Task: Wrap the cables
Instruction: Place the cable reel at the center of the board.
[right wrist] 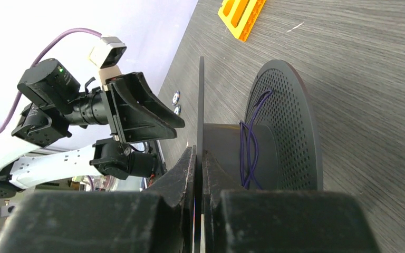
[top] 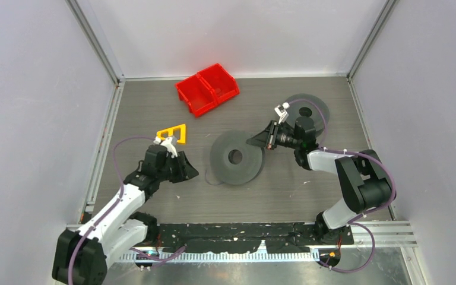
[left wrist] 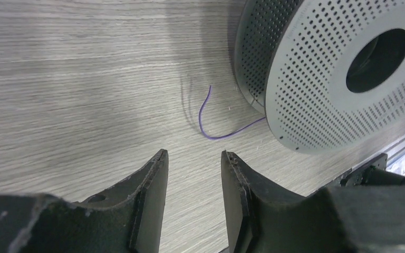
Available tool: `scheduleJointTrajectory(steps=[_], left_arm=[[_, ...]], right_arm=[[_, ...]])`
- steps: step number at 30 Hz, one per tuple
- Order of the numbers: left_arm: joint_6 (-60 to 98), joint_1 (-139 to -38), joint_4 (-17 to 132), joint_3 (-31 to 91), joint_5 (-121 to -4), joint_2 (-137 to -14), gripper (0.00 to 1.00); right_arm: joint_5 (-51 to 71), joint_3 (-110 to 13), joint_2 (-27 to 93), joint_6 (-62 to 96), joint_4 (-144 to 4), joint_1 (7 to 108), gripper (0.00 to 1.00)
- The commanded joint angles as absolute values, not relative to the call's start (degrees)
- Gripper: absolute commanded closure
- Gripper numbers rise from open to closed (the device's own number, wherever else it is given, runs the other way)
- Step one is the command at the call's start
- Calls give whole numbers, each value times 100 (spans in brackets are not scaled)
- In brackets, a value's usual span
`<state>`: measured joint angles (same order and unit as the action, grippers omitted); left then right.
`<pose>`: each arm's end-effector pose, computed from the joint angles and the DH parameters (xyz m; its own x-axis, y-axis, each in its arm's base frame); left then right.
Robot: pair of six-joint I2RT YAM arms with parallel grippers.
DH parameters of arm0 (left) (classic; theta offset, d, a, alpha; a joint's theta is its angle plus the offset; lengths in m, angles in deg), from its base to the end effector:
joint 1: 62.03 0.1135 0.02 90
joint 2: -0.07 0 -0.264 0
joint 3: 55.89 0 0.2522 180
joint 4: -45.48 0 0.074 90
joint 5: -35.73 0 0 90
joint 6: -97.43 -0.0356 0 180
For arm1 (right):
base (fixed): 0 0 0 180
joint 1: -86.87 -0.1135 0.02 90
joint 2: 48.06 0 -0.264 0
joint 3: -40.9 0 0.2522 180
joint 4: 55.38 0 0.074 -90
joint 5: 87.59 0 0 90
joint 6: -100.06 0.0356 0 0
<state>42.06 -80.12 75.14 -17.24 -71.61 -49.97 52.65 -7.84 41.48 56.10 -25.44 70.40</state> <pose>0.1670 -0.0657 0.1951 -0.8035 -0.3082 -0.5093 0.0649 0.8051 -0.5896 0.2836 0.1124 0.1945 -0.7771 0.2503 -0.5775 -0.4984 0.3156 0.8075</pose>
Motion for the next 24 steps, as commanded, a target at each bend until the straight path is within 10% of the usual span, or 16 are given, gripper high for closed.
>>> scheduleJointTrajectory(steps=[1, 24], left_arm=[[5027, -8486, 6659, -1572, -6528, -5429, 58], [5332, -9130, 5483, -1355, -6017, -7293, 68]], right_arm=[[5358, -686, 4029, 5544, -2128, 7050, 95], [5521, -458, 4346, 5859, -1390, 7088, 95]])
